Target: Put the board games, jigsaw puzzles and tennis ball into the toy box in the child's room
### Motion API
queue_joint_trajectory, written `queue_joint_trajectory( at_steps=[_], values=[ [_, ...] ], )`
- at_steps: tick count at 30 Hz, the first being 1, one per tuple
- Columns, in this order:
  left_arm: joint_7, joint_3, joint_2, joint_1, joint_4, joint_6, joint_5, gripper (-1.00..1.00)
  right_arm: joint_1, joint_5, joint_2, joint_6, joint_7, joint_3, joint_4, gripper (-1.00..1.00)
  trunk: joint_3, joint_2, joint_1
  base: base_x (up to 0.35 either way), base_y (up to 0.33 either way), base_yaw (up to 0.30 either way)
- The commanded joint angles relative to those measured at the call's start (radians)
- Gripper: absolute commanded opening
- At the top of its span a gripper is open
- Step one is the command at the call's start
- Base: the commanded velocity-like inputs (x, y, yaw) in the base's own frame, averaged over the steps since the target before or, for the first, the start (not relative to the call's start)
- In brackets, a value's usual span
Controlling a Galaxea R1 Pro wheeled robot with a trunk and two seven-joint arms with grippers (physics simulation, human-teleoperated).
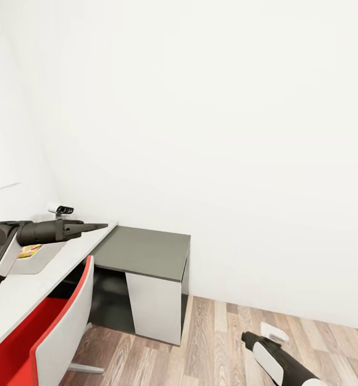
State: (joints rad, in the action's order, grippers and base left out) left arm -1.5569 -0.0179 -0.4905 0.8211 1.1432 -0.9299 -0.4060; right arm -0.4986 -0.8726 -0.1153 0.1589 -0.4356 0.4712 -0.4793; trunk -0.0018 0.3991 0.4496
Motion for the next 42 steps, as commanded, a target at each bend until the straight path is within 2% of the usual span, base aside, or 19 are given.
queue_joint_trajectory(
  at_steps=[1,4,7,11,17,24,37,42],
  values=[
    [-0.002,-0.001,-0.001,-0.007,0.0,-0.009,-0.002,1.0,0.008,-0.004,0.004,-0.006,0.006,0.012,0.002,1.0,-0.002,0.001,0.0,0.0,0.0,-0.004],
    [-0.002,0.0,-0.002,-0.018,-0.001,0.016,0.005,1.0,0.019,-0.006,0.016,-0.021,0.022,0.018,0.008,1.0,-0.006,0.001,0.0,0.0,0.0,-0.002],
    [-0.002,0.001,-0.002,-0.044,-0.002,0.046,0.035,1.0,0.035,-0.005,0.036,-0.026,0.029,0.019,0.016,1.0,-0.011,0.001,0.0,0.0,0.0,0.0],
    [-0.001,0.002,0.001,-0.058,-0.001,0.055,0.05,1.0,0.045,-0.002,0.047,-0.045,0.033,0.02,0.068,1.0,-0.015,0.001,0.0,0.0,0.0,0.0],
    [0.009,0.0,0.009,-0.063,0.001,0.057,0.057,1.0,0.047,-0.008,0.05,-0.095,0.047,0.019,0.106,1.0,-0.017,0.001,0.0,0.0,0.0,-0.118],
    [0.039,-0.001,0.013,-0.065,0.001,0.057,0.056,1.0,0.048,-0.006,0.05,-0.102,0.117,0.017,0.131,1.0,-0.017,0.001,0.0,0.0,0.0,-0.261],
    [0.055,-0.002,0.014,-0.069,-0.002,0.061,0.056,1.0,0.048,0.0,0.05,-0.105,0.121,0.02,0.131,1.0,-0.018,0.001,0.0,0.0,0.0,-0.144],
    [0.073,-0.005,0.016,-0.083,-0.042,0.095,0.058,1.0,0.048,-0.001,0.051,-0.105,0.121,0.02,0.131,1.0,-0.018,0.001,0.0,0.0,0.0,-0.169]
  ],
)
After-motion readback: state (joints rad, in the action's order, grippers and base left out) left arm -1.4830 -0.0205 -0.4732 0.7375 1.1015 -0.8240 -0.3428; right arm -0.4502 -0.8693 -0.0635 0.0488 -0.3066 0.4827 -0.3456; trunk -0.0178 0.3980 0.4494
